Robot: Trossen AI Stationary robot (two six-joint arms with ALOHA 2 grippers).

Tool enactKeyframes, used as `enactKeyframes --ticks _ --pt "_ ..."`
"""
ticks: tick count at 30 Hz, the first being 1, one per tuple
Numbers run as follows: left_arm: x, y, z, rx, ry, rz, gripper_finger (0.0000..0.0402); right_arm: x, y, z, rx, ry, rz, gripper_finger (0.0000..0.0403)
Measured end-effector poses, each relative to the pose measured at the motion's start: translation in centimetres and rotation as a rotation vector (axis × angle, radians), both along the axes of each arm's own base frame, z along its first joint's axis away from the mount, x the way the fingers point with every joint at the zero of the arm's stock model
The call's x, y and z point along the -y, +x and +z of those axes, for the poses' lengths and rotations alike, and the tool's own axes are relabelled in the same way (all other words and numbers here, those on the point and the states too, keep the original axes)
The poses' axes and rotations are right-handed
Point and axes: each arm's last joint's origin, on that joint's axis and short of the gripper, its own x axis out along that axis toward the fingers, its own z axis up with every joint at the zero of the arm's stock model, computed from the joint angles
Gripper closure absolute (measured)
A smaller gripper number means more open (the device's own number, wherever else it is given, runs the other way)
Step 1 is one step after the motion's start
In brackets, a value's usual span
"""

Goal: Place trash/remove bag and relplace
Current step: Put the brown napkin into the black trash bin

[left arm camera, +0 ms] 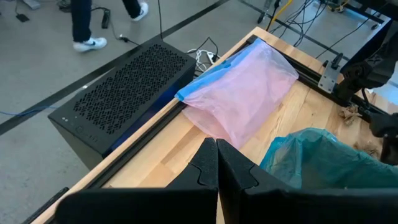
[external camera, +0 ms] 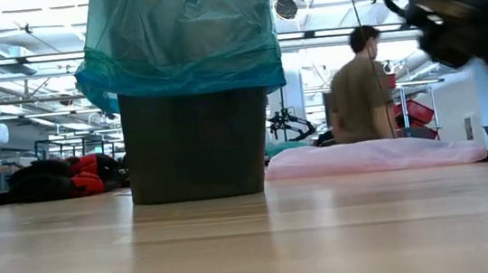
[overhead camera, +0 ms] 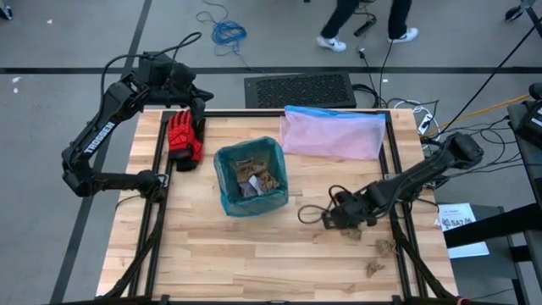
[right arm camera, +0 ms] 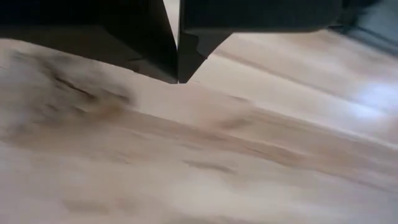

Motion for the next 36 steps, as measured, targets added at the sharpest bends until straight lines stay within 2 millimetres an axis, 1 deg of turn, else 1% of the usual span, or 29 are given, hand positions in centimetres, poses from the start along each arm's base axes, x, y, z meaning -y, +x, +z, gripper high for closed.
enactKeyframes --ticks 5,8,11,18,20,22,25,27,29,31,32,34,36 --pt "0.0 0.0 0.0 0.000 0.000 0.000 0.0402 1.2 2.2 4.2 0.196 -0.077 -0.054 0.0403" --pt "0.0 0.0 0.0 0.000 0.000 0.000 0.0402 2.1 3.4 7.3 0.323 -0.134 -0.065 0.0403" --pt "0.0 0.0 0.0 0.000 0.000 0.000 0.0402 3.0 4.4 10.8 0.452 -0.212 -0.037 0.0403" --pt "0.0 0.0 0.0 0.000 0.000 0.000 0.0402 6.0 5.6 18.4 0.716 -0.422 0.004 0.0403" --pt "0.0 0.0 0.0 0.000 0.000 0.000 0.0402 7.0 5.9 20.0 0.778 -0.481 0.020 0.0403" --pt "0.0 0.0 0.0 -0.001 0.002 -0.001 0.0402 7.9 6.3 21.2 0.827 -0.533 0.043 0.0403" --pt "0.0 0.0 0.0 -0.002 0.005 -0.003 0.0402 9.3 7.7 21.9 0.902 -0.558 0.091 0.0403" --pt "0.0 0.0 0.0 -0.001 0.007 -0.003 0.0402 10.2 9.0 21.9 0.946 -0.559 0.126 0.0403" --pt "0.0 0.0 0.0 -0.001 0.007 -0.003 0.0402 10.7 10.0 21.5 0.948 -0.548 0.172 0.0403" --pt "0.0 0.0 0.0 -0.001 0.007 -0.003 0.0402 10.7 10.4 20.9 0.889 -0.521 0.223 0.0401" --pt "0.0 0.0 0.0 -0.001 0.007 -0.003 0.0402 10.4 10.2 20.5 0.838 -0.491 0.255 0.0400" --pt "0.0 0.0 0.0 0.000 0.007 -0.002 0.0402 9.5 9.4 19.7 0.705 -0.415 0.302 0.0393" --pt "0.0 0.0 0.0 -0.001 0.007 -0.003 0.0402 8.4 8.1 18.5 0.525 -0.339 0.326 0.0381"
